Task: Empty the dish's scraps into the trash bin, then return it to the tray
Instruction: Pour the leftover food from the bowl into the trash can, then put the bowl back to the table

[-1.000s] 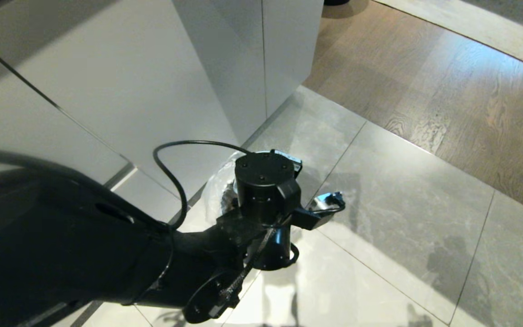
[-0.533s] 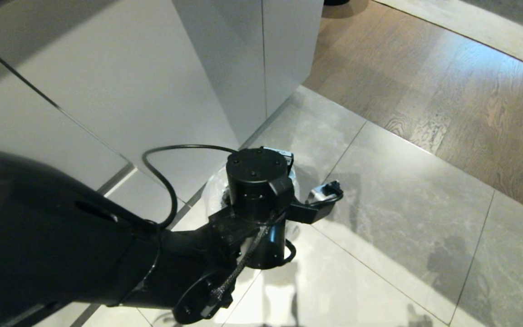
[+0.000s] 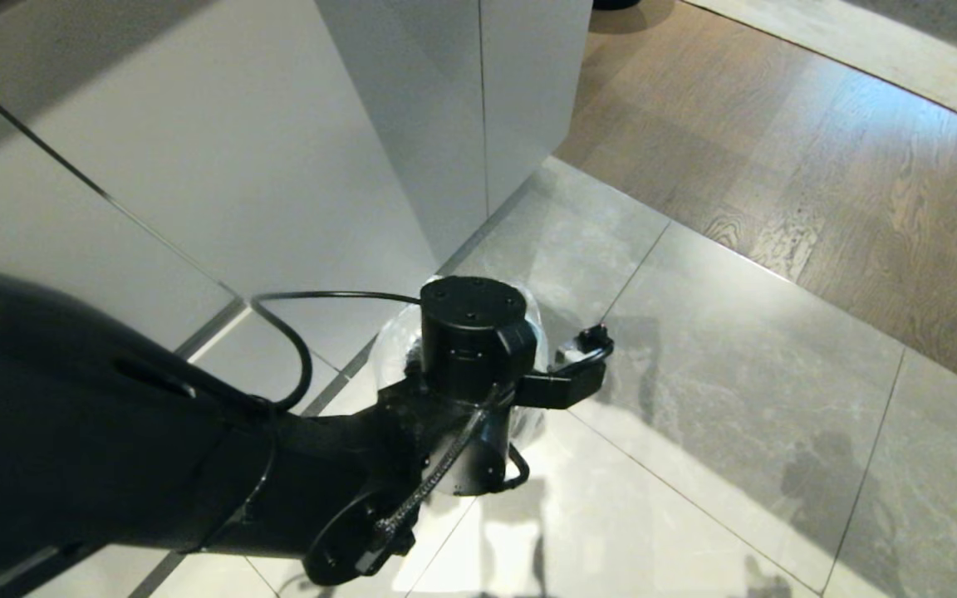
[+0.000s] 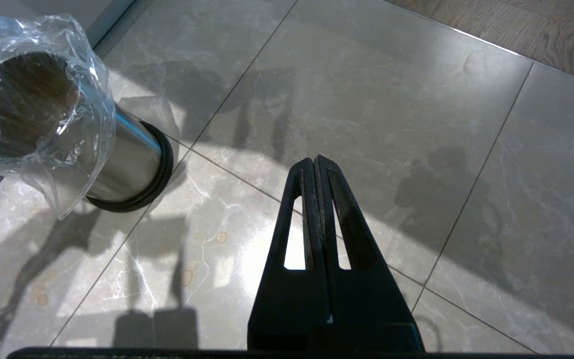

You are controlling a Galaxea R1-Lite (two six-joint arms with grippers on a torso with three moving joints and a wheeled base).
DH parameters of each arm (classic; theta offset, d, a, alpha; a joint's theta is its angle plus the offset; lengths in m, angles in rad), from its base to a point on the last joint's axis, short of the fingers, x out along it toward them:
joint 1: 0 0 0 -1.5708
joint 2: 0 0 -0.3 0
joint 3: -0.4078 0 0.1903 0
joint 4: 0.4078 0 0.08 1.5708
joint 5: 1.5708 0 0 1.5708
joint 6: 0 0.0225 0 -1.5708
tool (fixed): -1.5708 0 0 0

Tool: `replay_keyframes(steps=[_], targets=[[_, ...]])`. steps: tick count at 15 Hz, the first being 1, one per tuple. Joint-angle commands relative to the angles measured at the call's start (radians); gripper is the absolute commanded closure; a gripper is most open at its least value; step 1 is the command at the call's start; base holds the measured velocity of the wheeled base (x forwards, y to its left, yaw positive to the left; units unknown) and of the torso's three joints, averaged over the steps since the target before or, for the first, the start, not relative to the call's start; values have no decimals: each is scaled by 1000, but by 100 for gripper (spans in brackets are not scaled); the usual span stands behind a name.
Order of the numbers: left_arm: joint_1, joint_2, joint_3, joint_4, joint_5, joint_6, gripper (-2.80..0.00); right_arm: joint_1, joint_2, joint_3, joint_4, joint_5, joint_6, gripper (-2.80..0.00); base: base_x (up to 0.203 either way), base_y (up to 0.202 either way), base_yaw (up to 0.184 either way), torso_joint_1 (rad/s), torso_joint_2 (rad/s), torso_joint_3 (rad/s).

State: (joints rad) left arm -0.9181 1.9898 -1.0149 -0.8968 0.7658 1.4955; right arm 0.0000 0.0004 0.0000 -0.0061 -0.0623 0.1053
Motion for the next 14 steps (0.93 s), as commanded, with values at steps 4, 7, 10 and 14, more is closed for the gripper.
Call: replay_keyframes(steps=[4, 7, 10, 14], targets=[[92, -43, -13, 59, -166, -90, 0, 0, 1, 0, 0, -1, 1, 0, 0, 0, 0, 0, 0, 0], [134, -55, -19, 59, -234, -142, 0, 0, 1, 0, 0, -1, 1, 0, 0, 0, 0, 0, 0, 0], [161, -59, -18, 110, -289, -309, 0, 0, 1, 0, 0, -1, 1, 0, 0, 0, 0, 0, 0, 0], [188, -68, -19, 182, -376, -537, 0, 0, 0, 0, 0, -1, 1, 0, 0, 0, 0, 0, 0, 0]])
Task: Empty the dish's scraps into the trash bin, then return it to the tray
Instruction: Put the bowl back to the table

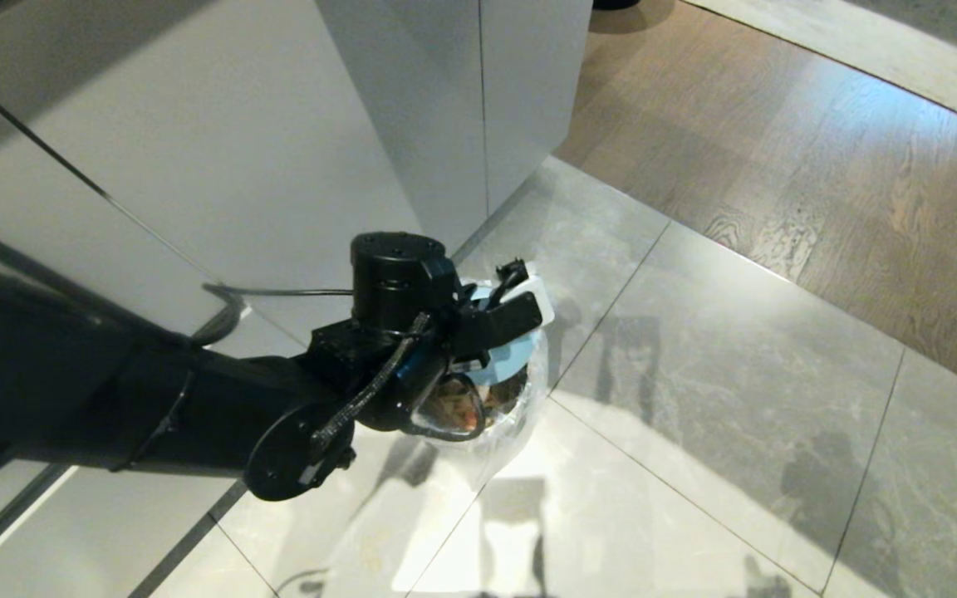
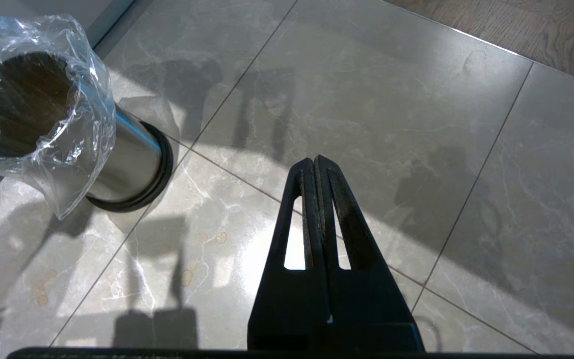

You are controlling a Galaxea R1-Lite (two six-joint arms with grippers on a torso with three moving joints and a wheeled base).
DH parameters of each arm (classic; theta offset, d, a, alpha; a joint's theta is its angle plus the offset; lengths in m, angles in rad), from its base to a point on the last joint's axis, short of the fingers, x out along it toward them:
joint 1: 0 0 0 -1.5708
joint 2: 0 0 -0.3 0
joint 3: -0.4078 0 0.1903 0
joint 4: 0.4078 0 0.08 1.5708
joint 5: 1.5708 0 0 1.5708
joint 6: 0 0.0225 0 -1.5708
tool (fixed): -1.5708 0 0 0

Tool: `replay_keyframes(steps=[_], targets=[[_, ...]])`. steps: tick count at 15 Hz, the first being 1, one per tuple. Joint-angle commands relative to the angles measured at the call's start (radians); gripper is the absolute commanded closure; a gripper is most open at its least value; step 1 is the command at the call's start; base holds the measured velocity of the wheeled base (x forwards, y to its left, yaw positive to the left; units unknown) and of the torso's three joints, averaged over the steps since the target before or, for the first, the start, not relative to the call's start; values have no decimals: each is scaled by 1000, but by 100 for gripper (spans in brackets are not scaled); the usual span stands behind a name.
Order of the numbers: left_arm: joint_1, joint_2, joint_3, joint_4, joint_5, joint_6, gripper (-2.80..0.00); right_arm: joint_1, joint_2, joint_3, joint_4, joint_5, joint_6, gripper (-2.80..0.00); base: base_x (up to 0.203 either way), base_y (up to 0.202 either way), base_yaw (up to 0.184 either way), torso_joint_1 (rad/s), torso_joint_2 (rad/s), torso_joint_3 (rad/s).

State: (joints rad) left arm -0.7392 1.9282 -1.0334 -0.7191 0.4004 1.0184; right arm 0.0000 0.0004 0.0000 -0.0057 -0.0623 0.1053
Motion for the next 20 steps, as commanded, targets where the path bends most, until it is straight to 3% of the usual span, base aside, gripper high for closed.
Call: replay_keyframes(steps=[1, 6, 12, 14, 18, 20], targets=[[16, -12, 0, 13, -15, -110, 0, 0, 1, 0, -1, -1, 1, 0, 0, 0, 0, 0, 0, 0], [47, -40, 0, 70, -33, -336, 0, 0, 0, 0, -1, -1, 1, 0, 0, 0, 0, 0, 0, 0], [72, -104, 4, 225, -262, -676, 0, 0, 0, 0, -2, -1, 1, 0, 0, 0, 0, 0, 0, 0], [99, -131, 9, 237, -296, -722, 0, 0, 1, 0, 0, -1, 1, 0, 0, 0, 0, 0, 0, 0], [189, -173, 12, 239, -384, -725, 0, 0, 1, 0, -2, -1, 1, 0, 0, 0, 0, 0, 0, 0], [222, -200, 20, 240, -392, -727, 0, 0, 0, 0, -1, -1, 1, 0, 0, 0, 0, 0, 0, 0]])
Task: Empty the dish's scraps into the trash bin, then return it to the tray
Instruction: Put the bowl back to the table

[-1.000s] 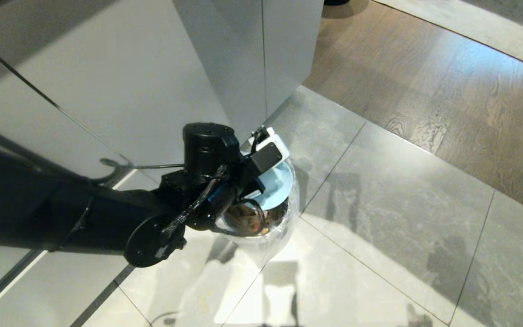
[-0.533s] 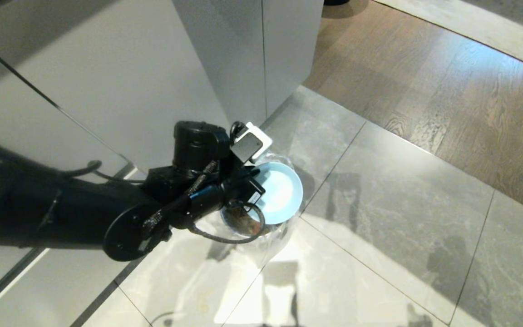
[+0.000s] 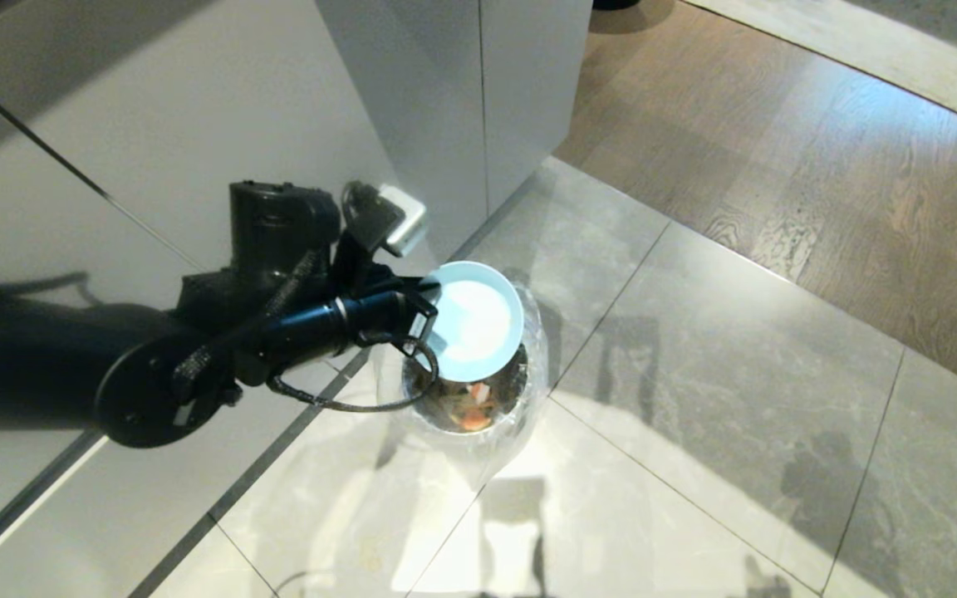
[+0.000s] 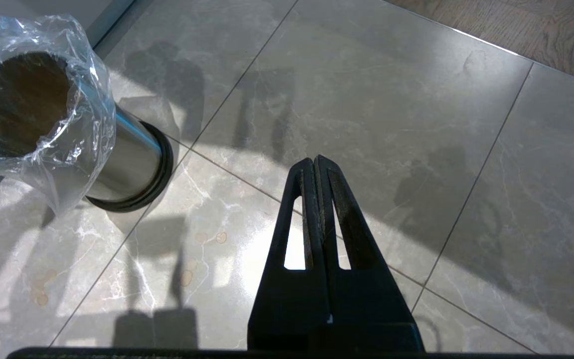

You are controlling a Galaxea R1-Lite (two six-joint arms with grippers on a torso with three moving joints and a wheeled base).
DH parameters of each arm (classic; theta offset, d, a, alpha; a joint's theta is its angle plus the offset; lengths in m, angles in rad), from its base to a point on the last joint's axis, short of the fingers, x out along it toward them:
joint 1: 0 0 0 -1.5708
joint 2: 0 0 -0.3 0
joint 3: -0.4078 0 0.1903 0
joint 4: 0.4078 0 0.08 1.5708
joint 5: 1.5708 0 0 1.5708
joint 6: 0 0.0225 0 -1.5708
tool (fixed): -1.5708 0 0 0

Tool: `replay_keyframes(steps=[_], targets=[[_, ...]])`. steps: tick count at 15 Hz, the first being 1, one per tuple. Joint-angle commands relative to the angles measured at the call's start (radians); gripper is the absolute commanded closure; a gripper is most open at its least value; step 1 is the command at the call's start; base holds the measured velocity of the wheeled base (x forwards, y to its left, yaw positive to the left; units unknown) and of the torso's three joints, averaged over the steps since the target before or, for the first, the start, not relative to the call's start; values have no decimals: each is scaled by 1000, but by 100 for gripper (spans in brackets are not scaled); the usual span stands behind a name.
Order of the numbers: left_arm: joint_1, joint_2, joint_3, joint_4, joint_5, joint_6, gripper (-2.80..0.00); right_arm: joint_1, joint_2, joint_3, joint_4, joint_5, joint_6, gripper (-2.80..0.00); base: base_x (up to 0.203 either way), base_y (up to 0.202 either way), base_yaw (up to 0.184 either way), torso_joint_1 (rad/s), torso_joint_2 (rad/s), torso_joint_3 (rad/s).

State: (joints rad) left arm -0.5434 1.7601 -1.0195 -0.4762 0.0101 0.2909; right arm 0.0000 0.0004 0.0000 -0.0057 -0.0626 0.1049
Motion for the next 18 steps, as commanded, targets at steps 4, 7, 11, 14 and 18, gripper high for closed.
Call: replay_keyframes(steps=[4, 7, 11, 14, 18], targets=[[43, -109, 84, -1, -2, -70, 0, 0, 0, 0, -1, 0, 1, 0, 0, 0, 0, 0, 0, 0], [56, -181, 168, -1, -2, -124, 0, 0, 1, 0, 0, 0, 1, 0, 0, 0, 0, 0, 0, 0], [68, -280, 285, -4, 1, -182, 0, 0, 1, 0, 0, 0, 1, 0, 0, 0, 0, 0, 0, 0], [70, -362, 375, -5, 6, -197, 0, 0, 0, 0, 0, 0, 1, 0, 0, 0, 0, 0, 0, 0], [95, -482, 496, -9, 7, -209, 0, 0, 1, 0, -2, 0, 1, 0, 0, 0, 0, 0, 0, 0]])
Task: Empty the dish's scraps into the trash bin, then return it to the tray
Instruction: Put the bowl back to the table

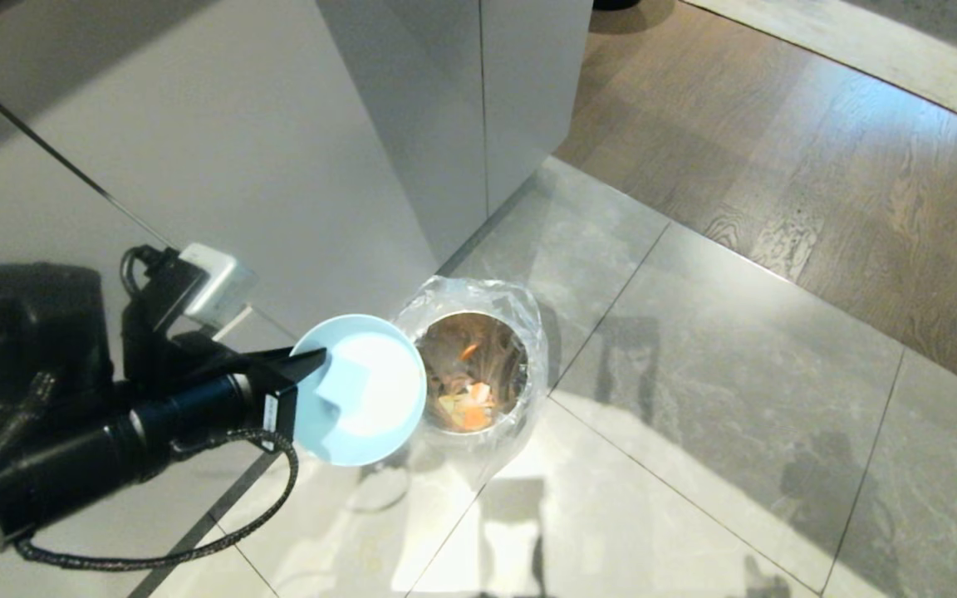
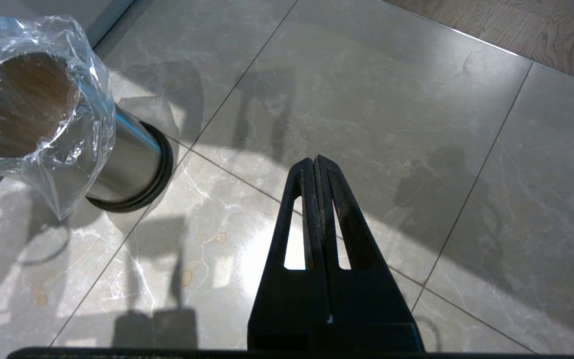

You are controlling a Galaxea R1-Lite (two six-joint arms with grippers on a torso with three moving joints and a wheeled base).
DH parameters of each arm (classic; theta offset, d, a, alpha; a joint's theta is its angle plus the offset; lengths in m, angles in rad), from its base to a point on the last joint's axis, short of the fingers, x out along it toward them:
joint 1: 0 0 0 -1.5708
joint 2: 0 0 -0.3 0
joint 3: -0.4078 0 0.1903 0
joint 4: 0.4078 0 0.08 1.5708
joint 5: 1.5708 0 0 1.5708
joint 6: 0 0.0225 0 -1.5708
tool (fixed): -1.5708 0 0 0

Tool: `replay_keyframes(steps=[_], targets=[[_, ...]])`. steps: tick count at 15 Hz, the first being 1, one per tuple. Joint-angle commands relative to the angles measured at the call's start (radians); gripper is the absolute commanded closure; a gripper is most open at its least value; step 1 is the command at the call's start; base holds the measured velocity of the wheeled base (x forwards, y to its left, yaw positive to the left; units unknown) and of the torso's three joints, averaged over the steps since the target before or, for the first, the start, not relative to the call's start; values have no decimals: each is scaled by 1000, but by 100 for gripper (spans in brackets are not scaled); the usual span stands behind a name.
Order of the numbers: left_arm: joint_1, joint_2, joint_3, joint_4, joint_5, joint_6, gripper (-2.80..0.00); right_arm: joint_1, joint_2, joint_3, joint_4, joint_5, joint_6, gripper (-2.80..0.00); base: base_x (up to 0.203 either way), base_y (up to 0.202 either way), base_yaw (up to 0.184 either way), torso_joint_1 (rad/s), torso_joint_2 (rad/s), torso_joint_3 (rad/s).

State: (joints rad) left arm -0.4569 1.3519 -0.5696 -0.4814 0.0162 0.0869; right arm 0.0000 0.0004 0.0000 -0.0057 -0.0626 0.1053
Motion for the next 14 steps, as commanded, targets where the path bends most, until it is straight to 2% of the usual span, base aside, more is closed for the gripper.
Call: replay_keyframes(steps=[1, 3, 10, 14], targets=[[13, -108, 79, -5, 1, -18, 0, 0, 0, 0, 0, 0, 1, 0, 0, 0, 0, 0, 0, 0], [30, -172, 136, -6, 2, -30, 0, 0, 1, 0, 0, 0, 1, 0, 0, 0, 0, 0, 0, 0], [167, -423, 346, -6, 1, -35, 0, 0, 0, 0, 0, 0, 1, 0, 0, 0, 0, 0, 0, 0], [196, -601, 471, -2, 4, -38, 0, 0, 1, 0, -1, 0, 1, 0, 0, 0, 0, 0, 0, 0]])
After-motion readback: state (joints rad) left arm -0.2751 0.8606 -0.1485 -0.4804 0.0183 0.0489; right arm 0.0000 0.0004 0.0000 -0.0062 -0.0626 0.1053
